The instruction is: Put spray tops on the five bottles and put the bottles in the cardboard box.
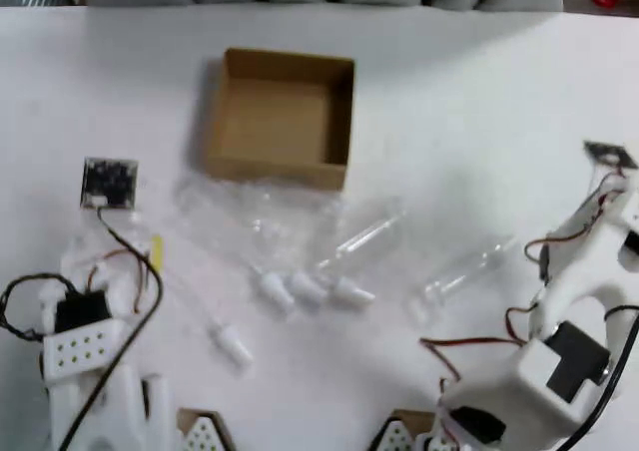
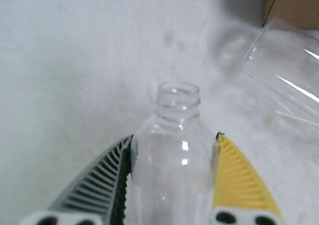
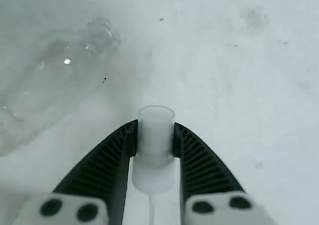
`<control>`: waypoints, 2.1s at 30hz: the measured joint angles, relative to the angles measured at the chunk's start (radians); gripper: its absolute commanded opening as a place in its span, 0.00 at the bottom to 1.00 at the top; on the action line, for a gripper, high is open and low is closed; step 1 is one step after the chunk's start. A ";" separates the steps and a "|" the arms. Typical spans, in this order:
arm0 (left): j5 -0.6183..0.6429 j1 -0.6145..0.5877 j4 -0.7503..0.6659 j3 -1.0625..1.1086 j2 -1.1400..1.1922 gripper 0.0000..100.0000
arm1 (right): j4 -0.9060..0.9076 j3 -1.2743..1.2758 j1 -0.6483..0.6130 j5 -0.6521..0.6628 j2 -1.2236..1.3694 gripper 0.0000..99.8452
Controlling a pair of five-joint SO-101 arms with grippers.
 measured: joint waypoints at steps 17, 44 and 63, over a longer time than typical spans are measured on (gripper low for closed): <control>0.000 0.000 0.000 0.000 0.000 0.03 | -0.086 0.052 0.003 0.017 -0.015 0.10; 0.000 0.000 0.000 0.000 0.000 0.03 | -0.313 0.361 0.014 0.017 -0.241 0.14; 0.000 0.000 0.000 0.000 0.000 0.03 | -0.361 0.313 0.014 0.017 -0.026 0.16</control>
